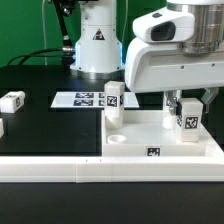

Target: Assemble square table

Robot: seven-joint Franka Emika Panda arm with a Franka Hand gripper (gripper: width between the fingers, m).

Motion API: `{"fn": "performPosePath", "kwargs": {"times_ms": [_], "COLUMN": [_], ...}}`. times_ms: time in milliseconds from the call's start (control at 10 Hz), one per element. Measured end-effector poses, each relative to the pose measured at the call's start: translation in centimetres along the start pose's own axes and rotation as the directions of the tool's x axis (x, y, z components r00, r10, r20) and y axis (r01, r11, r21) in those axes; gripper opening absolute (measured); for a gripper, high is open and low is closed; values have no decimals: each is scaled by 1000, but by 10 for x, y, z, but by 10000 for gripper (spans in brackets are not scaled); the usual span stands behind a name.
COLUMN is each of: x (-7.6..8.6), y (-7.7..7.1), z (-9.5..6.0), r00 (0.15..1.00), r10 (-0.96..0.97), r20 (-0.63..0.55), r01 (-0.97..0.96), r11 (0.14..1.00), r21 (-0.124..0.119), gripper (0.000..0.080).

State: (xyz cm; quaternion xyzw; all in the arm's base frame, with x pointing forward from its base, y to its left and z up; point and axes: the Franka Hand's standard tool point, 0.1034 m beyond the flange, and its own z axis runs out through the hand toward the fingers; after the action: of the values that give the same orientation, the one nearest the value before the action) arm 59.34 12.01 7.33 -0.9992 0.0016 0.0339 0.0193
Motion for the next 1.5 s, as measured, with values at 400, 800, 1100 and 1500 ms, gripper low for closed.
{"fn": "performPosePath", "kwargs": {"times_ms": [400, 800, 1100, 1500], "x": [-1, 1, 0, -2], "y": [-2, -3, -4, -4], "z": [1, 1, 1, 2], "r00": [893, 684, 490, 378], "r10": [449, 729, 871, 925], "r20": [-13, -7, 24, 40], "r01": [-449, -728, -871, -926], "r11": [893, 684, 489, 377], "r21": [31, 49, 45, 39], "gripper": [291, 291, 291, 500]}}
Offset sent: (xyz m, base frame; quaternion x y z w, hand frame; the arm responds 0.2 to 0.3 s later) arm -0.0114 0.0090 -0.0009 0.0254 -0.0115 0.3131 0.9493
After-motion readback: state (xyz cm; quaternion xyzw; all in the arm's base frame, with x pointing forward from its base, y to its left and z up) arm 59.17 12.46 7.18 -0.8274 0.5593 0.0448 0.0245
